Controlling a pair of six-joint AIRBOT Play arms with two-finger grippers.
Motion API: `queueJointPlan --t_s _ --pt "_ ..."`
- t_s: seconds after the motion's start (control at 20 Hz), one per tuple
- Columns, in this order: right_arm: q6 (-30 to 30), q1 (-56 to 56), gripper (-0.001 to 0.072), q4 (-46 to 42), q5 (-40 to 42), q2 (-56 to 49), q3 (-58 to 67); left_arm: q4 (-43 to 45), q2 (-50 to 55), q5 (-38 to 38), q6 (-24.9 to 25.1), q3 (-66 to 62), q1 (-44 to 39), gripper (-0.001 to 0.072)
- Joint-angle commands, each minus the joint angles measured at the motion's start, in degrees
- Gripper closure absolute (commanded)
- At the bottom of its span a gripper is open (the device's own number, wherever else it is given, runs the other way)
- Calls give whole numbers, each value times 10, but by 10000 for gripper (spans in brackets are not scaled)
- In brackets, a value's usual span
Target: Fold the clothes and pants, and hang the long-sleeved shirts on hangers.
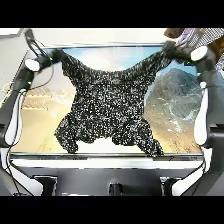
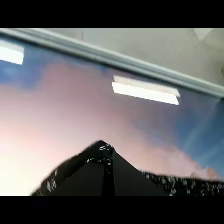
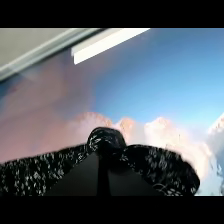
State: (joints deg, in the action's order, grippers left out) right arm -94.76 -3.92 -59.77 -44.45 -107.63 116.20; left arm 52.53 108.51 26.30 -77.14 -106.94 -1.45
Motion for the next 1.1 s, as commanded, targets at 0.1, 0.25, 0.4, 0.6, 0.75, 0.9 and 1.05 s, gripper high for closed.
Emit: queueJointPlan --t_s 0.1,0.25,0.4,0.6,0.75,0.9,1.05 --pt "-3 26 633 -12 -103 -57 -9 0 46 144 -55 0 -7 662" --pt "-19 17 209 -11 -175 -31 -8 0 15 172 -159 -1 3 71" --pt "6 -21 84 -15 -278 46 -8 0 -43 256 -179 -19 34 25" --pt "18 -111 49 -57 -415 166 -17 6 -136 387 -222 -4 87 25" --pt "-17 -150 49 -34 -445 267 -142 52 -225 415 -252 93 95 24" --pt "-63 -108 47 -14 -411 405 -386 56 -329 411 -271 262 87 25" --pt "-141 -10 31 29 -322 544 -633 56 -405 412 -289 394 64 25"
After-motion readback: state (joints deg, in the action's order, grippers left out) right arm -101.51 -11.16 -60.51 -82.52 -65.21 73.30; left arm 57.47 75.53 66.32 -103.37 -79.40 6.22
